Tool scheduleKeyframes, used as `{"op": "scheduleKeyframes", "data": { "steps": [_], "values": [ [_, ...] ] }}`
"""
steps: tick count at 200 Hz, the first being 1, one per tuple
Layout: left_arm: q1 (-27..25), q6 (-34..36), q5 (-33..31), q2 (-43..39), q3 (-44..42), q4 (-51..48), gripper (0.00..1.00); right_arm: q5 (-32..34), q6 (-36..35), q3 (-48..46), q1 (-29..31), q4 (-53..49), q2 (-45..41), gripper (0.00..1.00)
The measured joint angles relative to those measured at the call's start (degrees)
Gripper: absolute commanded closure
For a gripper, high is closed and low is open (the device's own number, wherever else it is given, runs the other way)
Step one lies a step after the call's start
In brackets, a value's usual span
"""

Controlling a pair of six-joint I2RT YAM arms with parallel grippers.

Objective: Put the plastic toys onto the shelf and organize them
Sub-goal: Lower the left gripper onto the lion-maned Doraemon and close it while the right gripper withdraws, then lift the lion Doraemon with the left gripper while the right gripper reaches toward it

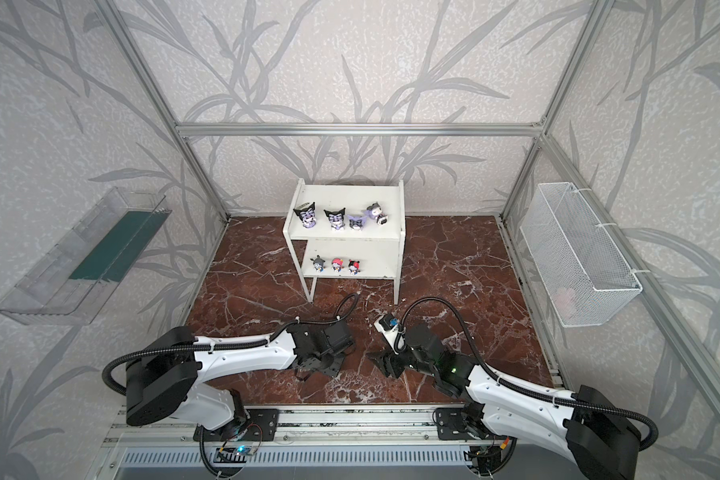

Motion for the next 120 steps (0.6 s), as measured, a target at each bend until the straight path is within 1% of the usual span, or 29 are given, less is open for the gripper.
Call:
{"op": "scheduleKeyframes", "data": {
  "steps": [32, 36, 45, 75, 86, 99, 120],
  "values": [
    [0.0, 0.48, 0.48, 0.0, 0.0, 0.33, 0.68, 0.0, 0.0, 0.0, -0.11, -0.02, 0.0, 0.33],
    [0.0, 0.72, 0.52, 0.0, 0.0, 0.35, 0.71, 0.0, 0.0, 0.0, -0.17, 0.0, 0.0, 0.33],
    [0.0, 0.98, 0.7, -0.04, 0.0, 0.5, 0.74, 0.0, 0.0, 0.0, -0.24, -0.02, 0.0, 0.33],
    [0.04, 2.38, 2.12, -0.17, 0.0, 1.27, 0.75, 0.04, 0.07, 0.0, -0.59, -0.02, 0.0, 0.33],
    [0.04, 2.97, 3.91, -0.33, -0.09, 2.71, 0.75, 0.04, 0.48, 0.0, -1.01, -0.2, -0.13, 0.33],
    [0.04, 4.04, 7.48, -0.7, -0.76, 5.97, 0.75, 0.07, 0.92, 0.02, -1.99, -1.09, -0.74, 0.33],
    [0.04, 5.29, 15.34, -0.52, -1.49, 12.22, 0.75, 0.57, 1.77, 0.24, -4.17, -3.82, -2.69, 0.33]
  ]
}}
